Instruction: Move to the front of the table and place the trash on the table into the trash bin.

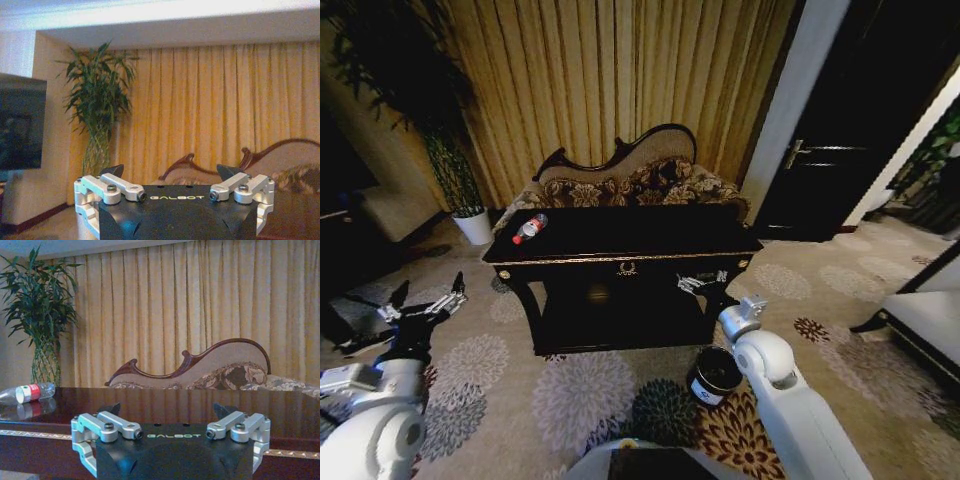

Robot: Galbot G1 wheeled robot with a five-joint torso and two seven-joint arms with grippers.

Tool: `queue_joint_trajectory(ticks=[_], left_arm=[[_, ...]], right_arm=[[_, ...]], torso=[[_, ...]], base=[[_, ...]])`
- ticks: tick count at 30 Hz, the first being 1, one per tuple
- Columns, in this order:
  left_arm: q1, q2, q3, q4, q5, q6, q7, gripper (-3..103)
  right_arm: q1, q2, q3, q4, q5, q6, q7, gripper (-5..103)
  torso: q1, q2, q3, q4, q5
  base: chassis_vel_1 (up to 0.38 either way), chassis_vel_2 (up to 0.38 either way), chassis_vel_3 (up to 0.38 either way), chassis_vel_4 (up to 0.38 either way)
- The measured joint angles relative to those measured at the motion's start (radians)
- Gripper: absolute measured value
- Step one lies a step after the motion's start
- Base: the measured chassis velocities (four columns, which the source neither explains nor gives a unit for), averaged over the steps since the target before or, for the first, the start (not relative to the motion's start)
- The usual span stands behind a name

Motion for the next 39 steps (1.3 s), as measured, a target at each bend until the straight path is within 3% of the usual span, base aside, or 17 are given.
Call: queue_joint_trajectory(ticks=[3, 5, 10, 39], left_arm=[[-0.005, 0.007, -0.005, -0.004, -0.005, 0.027, -0.013, 100], [-0.015, 0.017, -0.014, -0.015, -0.02, 0.098, -0.028, 100], [-0.029, 0.024, -0.009, -0.02, -0.04, 0.137, -0.044, 100], [-0.037, 0.026, -0.003, -0.001, -0.034, 0.125, -0.036, 100]], right_arm=[[0.001, -0.008, 0.003, 0.001, 0.0, 0.0, 0.0, 100], [0.003, -0.012, 0.009, 0.002, 0.0, 0.0, 0.0, 100], [0.003, -0.012, 0.014, 0.002, 0.0, 0.0, 0.0, 100], [0.002, 0.006, -0.008, -0.011, -0.032, 0.01, 0.0, 100]], torso=[[0.0, 0.0, 0.0, -0.0001, 0.0], [0.0, 0.0, 0.0, -0.0001, 0.0], [0.0, 0.0, 0.0, -0.0001, 0.0], [0.0, 0.0, 0.0, 0.0, -0.0001]], base=[[-0.071, 0.072, 0.092, -0.076], [-0.076, 0.079, 0.091, -0.083], [-0.079, 0.071, 0.074, -0.082], [-0.109, 0.104, 0.109, -0.107]])
